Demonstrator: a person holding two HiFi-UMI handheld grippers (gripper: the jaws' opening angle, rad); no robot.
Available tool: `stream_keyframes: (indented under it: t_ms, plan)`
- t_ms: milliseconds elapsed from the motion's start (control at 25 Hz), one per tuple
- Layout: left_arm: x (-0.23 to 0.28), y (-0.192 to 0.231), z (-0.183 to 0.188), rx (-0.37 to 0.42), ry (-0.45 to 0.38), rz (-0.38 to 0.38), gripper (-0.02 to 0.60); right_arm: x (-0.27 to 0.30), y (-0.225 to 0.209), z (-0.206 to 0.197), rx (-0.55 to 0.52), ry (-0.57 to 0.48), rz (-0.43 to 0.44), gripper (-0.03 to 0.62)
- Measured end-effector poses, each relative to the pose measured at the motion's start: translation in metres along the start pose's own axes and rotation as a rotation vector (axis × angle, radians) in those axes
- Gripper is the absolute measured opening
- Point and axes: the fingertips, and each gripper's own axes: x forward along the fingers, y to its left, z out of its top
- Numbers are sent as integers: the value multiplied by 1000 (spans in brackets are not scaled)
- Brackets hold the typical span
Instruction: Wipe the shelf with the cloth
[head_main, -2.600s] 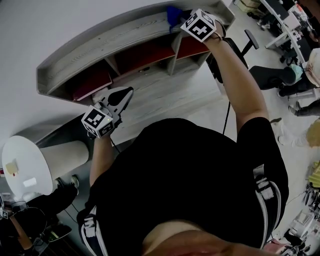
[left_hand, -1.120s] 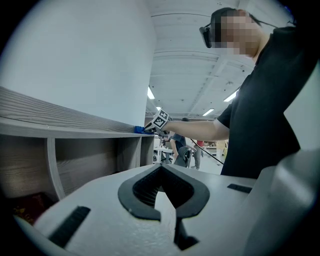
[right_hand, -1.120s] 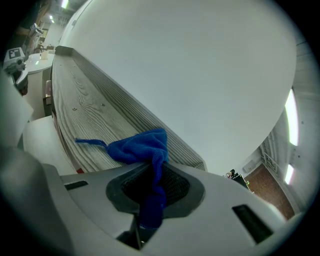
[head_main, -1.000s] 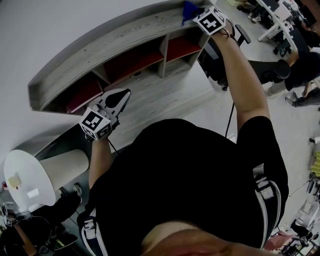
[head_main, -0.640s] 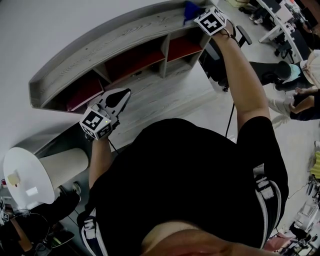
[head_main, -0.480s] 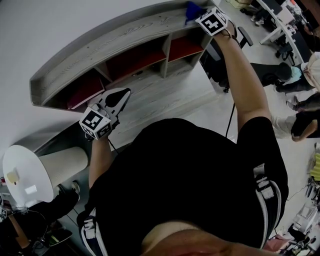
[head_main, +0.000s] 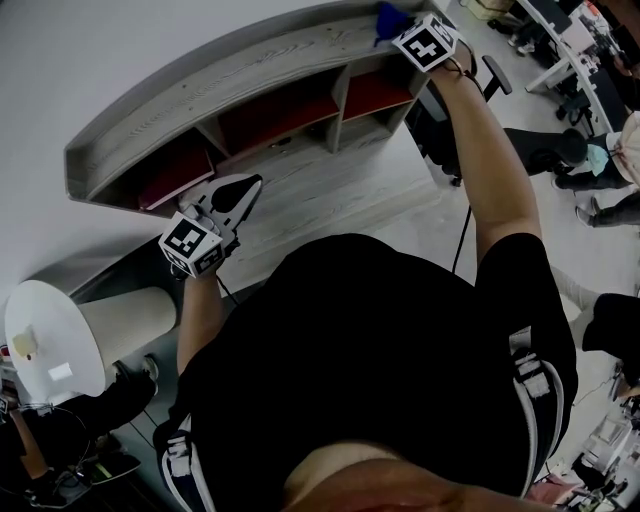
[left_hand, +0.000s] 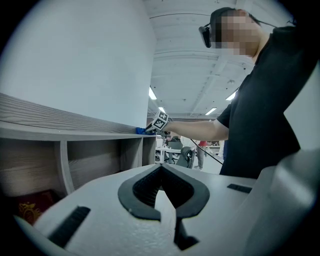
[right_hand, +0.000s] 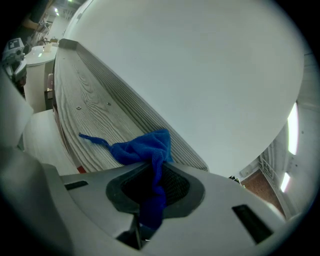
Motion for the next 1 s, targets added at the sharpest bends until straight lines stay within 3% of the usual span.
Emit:
stream_keyframes:
  t_ms: [1000]
  plan:
    - [-56, -1, -5, 9, -5, 52, 17, -15, 76, 83, -98, -72, 82, 54]
